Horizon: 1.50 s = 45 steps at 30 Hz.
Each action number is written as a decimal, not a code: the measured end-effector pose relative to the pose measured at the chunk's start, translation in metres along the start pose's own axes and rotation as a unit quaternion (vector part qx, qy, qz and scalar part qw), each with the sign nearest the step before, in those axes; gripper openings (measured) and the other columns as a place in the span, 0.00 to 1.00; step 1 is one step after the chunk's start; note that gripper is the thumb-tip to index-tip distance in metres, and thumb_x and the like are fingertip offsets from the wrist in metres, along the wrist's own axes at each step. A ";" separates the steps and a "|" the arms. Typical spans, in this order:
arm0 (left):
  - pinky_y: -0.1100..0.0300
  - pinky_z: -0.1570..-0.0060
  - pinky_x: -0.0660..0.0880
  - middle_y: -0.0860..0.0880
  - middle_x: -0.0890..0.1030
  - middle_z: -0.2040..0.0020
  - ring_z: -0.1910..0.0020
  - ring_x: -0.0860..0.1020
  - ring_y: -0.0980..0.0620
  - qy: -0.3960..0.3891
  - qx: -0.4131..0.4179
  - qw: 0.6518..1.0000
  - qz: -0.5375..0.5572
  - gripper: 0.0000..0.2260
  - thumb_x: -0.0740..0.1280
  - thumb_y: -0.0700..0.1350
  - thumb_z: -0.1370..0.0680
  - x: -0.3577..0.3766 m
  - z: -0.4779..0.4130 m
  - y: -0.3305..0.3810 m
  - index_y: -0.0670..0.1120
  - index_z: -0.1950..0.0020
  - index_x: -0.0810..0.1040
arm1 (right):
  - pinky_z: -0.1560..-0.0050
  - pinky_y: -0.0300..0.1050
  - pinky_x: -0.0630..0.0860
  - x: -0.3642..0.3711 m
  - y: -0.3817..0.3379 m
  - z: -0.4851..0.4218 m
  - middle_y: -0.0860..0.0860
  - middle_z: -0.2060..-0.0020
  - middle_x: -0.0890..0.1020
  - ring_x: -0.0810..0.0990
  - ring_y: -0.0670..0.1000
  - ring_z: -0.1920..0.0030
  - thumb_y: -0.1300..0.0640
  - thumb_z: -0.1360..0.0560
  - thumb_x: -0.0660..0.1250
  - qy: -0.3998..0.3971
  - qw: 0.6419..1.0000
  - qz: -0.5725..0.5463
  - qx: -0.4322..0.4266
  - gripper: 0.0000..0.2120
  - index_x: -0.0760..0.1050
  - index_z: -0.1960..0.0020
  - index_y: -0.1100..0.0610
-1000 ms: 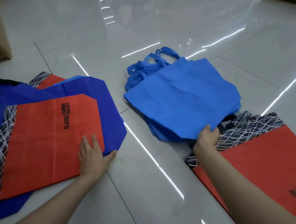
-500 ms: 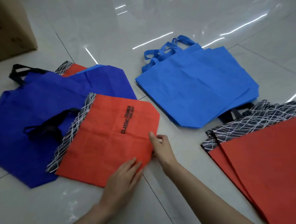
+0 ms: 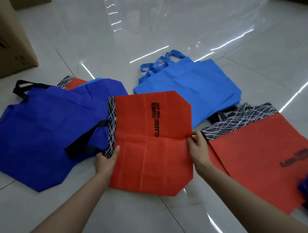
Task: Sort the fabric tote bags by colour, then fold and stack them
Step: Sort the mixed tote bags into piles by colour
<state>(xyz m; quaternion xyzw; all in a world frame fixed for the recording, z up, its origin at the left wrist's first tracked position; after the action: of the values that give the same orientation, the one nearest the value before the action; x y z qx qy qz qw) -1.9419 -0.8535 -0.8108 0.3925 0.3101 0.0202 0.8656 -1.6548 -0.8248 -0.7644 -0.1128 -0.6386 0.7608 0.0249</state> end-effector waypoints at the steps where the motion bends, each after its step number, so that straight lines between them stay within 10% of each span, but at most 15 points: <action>1: 0.44 0.34 0.66 0.38 0.71 0.34 0.35 0.68 0.38 -0.005 -0.002 1.000 -0.025 0.48 0.66 0.74 0.39 0.010 0.009 0.003 0.40 0.32 0.68 | 0.58 0.35 0.72 -0.013 -0.001 0.000 0.55 0.55 0.79 0.76 0.48 0.56 0.69 0.22 0.56 0.012 1.000 -0.003 -0.009 0.09 0.72 0.50 0.59; 7: 0.51 0.36 0.65 0.40 0.66 0.38 0.38 0.66 0.41 -0.041 0.017 0.998 -0.048 0.26 0.72 0.63 0.33 0.063 0.046 0.023 0.46 0.45 0.74 | 0.59 0.30 0.69 -0.096 0.003 0.007 0.51 0.61 0.76 0.74 0.36 0.63 0.71 0.23 0.57 0.082 0.995 0.019 -0.055 0.11 0.72 0.53 0.57; 12: 0.61 0.62 0.71 0.39 0.76 0.50 0.57 0.74 0.48 -0.136 0.033 0.983 0.117 0.16 0.74 0.42 0.29 0.125 0.087 0.053 0.39 0.48 0.70 | 0.55 0.29 0.68 -0.183 0.027 0.027 0.50 0.58 0.76 0.73 0.46 0.57 0.70 0.22 0.58 0.197 0.977 0.069 -0.049 0.11 0.71 0.52 0.55; 20: 0.56 0.52 0.74 0.54 0.78 0.57 0.54 0.78 0.50 -0.208 0.337 0.917 0.045 0.11 0.71 0.39 0.27 0.215 0.152 0.136 0.49 0.51 0.72 | 0.44 0.48 0.68 -0.281 0.086 0.052 0.64 0.46 0.77 0.75 0.61 0.44 0.66 0.22 0.60 0.420 0.901 0.081 0.080 0.11 0.71 0.40 0.65; 26: 0.49 0.30 0.57 0.41 0.61 0.28 0.29 0.60 0.43 -0.197 0.462 0.848 -0.169 0.27 0.64 0.53 0.23 0.271 0.167 0.161 0.54 0.25 0.59 | 0.32 0.52 0.64 -0.271 0.073 0.052 0.62 0.33 0.67 0.68 0.59 0.34 0.63 0.24 0.63 0.503 0.848 0.143 0.085 0.25 0.60 0.29 0.63; 30: 0.48 0.30 0.58 0.41 0.62 0.27 0.29 0.61 0.42 -0.189 0.519 0.808 -0.205 0.22 0.64 0.50 0.22 0.254 0.146 0.122 0.49 0.28 0.67 | 0.35 0.57 0.67 -0.211 0.077 0.052 0.59 0.33 0.72 0.69 0.59 0.34 0.58 0.24 0.62 0.201 0.832 0.491 -0.164 0.18 0.72 0.35 0.58; 33: 0.50 0.34 0.64 0.41 0.69 0.31 0.34 0.69 0.41 -0.197 0.515 0.796 -0.249 0.19 0.66 0.46 0.22 0.220 0.113 0.088 0.44 0.33 0.73 | 0.33 0.57 0.65 -0.175 0.084 0.043 0.52 0.31 0.72 0.70 0.56 0.32 0.43 0.24 0.48 -0.030 0.808 0.579 -0.108 0.27 0.71 0.32 0.52; 36: 0.54 0.34 0.63 0.44 0.69 0.31 0.34 0.70 0.44 -0.179 0.468 0.822 -0.272 0.18 0.65 0.44 0.22 0.175 0.085 0.065 0.44 0.33 0.73 | 0.27 0.54 0.50 -0.159 0.078 0.022 0.50 0.26 0.61 0.58 0.54 0.25 0.44 0.20 0.46 -0.022 0.824 0.566 -0.010 0.25 0.63 0.27 0.51; 40: 0.53 0.33 0.63 0.45 0.68 0.30 0.34 0.69 0.45 -0.136 0.421 0.849 -0.289 0.18 0.65 0.44 0.22 0.112 0.048 0.048 0.44 0.32 0.71 | 0.40 0.55 0.70 -0.123 0.051 0.005 0.59 0.43 0.78 0.76 0.62 0.43 0.53 0.23 0.55 0.036 0.850 0.512 -0.117 0.16 0.78 0.47 0.60; 45: 0.48 0.34 0.63 0.41 0.68 0.31 0.34 0.68 0.40 -0.041 0.357 0.883 -0.303 0.23 0.70 0.42 0.26 0.045 -0.002 0.036 0.40 0.32 0.71 | 0.48 0.51 0.74 -0.015 0.031 -0.009 0.56 0.46 0.77 0.76 0.58 0.48 0.59 0.23 0.57 -0.143 0.861 0.446 -0.200 0.12 0.76 0.46 0.61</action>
<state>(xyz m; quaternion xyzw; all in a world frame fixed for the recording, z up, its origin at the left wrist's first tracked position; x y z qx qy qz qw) -1.8988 -0.8148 -0.8101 0.5621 0.3643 -0.3715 0.6429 -1.6351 -0.8245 -0.7943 -0.2776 -0.6550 0.5548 -0.4314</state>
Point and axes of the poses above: each hand's wrist, its own z-axis away from the middle knuckle, its own x-axis out of the palm, y = z × x, the point moved 1 cm from there along -z, towards the middle knuckle
